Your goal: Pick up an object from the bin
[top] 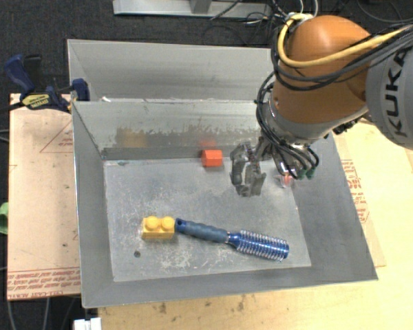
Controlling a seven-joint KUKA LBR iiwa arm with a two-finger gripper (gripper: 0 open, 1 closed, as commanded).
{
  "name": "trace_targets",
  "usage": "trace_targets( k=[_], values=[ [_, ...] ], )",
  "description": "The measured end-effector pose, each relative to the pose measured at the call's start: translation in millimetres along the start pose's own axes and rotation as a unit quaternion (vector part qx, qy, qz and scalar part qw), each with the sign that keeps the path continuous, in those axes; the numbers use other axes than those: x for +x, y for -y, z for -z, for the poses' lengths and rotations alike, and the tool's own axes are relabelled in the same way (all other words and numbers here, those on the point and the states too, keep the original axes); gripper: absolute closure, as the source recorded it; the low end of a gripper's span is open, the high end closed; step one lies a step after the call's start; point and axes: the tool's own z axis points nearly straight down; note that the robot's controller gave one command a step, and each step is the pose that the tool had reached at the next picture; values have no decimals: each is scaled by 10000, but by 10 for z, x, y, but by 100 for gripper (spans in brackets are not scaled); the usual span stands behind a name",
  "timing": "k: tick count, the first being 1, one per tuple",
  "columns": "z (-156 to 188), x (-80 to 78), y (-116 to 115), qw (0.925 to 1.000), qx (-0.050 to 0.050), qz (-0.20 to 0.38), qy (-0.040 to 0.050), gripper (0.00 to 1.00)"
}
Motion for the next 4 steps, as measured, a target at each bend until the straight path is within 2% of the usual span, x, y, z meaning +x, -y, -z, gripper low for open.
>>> trace_targets(
  k=[1, 2, 3, 4],
  values=[
    [-46, 14, -1, 10000, -4, -5, -46, 0],
    [-1062, 250, -762, 9999, -17, 1, -107, 0],
    [-2227, -227, -875, 9999, -8, -88, -83, 0],
    [-2186, 167, -1228, 9963, -16, 855, -69, 0]
  ],
)
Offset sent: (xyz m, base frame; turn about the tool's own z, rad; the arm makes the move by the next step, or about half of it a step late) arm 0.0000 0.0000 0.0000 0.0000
